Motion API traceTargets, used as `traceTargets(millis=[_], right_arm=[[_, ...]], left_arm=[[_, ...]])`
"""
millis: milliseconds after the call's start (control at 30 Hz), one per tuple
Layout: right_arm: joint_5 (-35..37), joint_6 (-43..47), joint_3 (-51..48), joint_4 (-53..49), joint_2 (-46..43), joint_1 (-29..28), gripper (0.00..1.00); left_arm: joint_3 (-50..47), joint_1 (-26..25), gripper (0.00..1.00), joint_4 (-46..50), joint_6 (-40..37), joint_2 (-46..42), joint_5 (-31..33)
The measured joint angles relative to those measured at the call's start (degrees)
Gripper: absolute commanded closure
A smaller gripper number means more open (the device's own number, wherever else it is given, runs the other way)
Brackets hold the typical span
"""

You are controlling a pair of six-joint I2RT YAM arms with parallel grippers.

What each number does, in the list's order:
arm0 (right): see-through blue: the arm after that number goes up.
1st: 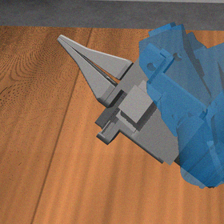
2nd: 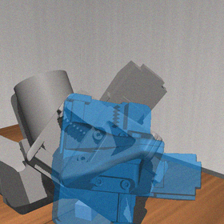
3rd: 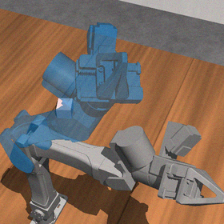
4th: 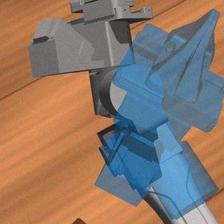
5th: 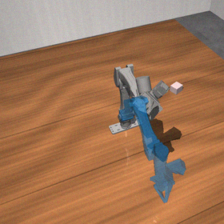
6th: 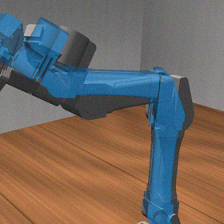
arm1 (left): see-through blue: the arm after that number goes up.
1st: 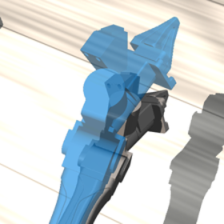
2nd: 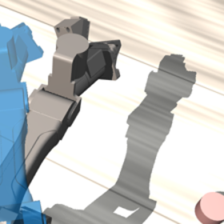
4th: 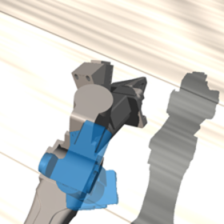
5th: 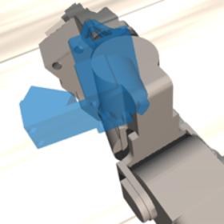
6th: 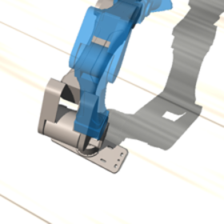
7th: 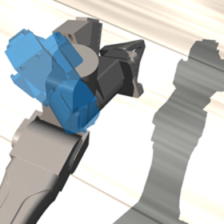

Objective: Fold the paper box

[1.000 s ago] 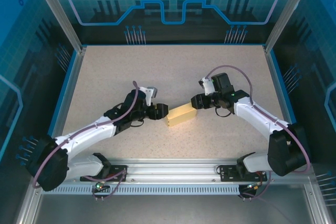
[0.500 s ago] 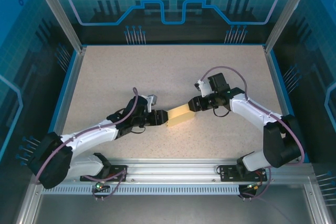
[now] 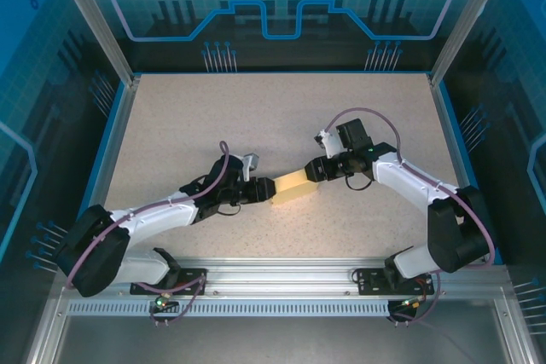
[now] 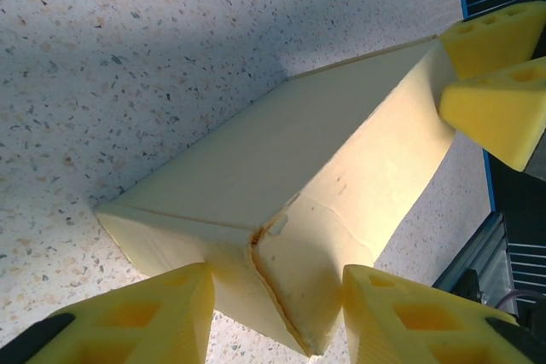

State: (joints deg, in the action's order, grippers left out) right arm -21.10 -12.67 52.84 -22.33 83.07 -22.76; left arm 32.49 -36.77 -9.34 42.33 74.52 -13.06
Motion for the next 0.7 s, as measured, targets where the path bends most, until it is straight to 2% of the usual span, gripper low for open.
traceTargets(millis=[333, 533, 700], right_arm=[[-0.37, -2.38, 3.06, 4.87, 0.96, 0.98, 0.50], [0.11, -2.34, 7.76, 8.76, 5.20, 2.25, 0.51], [2.47, -2.05, 8.61, 10.99, 9.01, 2.95, 0.51]], left_arm=[[7.98, 4.85, 0.58, 2.21, -3.37, 6.67, 2.12], [15.91, 8.46, 0.59, 3.08, -6.86, 14.21, 2.97], [20.11, 9.09, 0.57, 3.56, -10.25, 19.12, 4.31]])
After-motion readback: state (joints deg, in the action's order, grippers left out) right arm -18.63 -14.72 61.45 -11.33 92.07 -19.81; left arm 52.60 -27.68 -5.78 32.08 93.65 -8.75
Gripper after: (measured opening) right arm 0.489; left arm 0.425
